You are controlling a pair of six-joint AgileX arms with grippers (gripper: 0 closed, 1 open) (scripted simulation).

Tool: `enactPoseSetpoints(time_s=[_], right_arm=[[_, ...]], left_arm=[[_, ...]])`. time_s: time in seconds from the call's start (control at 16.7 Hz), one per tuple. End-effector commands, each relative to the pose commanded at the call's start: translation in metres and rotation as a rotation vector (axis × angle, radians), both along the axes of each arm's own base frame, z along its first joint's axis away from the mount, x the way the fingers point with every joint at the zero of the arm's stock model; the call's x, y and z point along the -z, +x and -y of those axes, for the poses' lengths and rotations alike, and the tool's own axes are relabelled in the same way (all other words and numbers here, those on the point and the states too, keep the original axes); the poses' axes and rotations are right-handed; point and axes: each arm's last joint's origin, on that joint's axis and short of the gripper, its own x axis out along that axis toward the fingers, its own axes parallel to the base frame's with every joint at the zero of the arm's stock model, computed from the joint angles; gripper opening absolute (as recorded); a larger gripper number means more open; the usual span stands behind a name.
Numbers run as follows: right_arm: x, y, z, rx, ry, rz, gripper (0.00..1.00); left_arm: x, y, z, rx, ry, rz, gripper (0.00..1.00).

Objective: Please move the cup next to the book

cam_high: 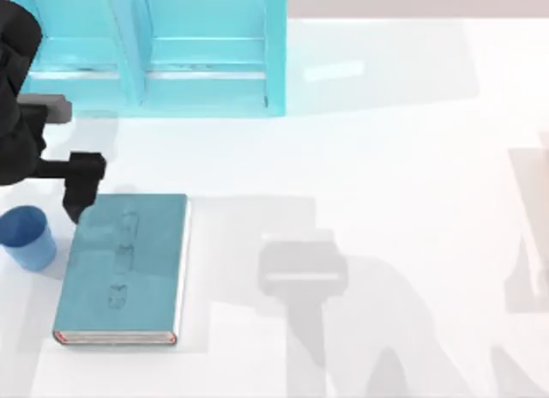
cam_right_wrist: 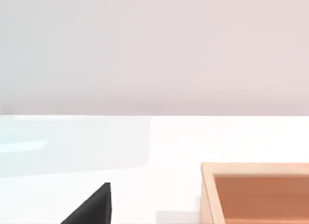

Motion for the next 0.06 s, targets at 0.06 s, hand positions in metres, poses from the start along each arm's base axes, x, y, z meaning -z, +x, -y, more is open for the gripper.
enactPoseSetpoints(time_s=[0.06], right_arm=[[0.0000, 0.0000, 0.0000, 0.000, 0.000, 0.000, 1.00]], left_arm=[[0.0000, 0.0000, 0.0000, 0.000, 0.000, 0.000, 1.00]])
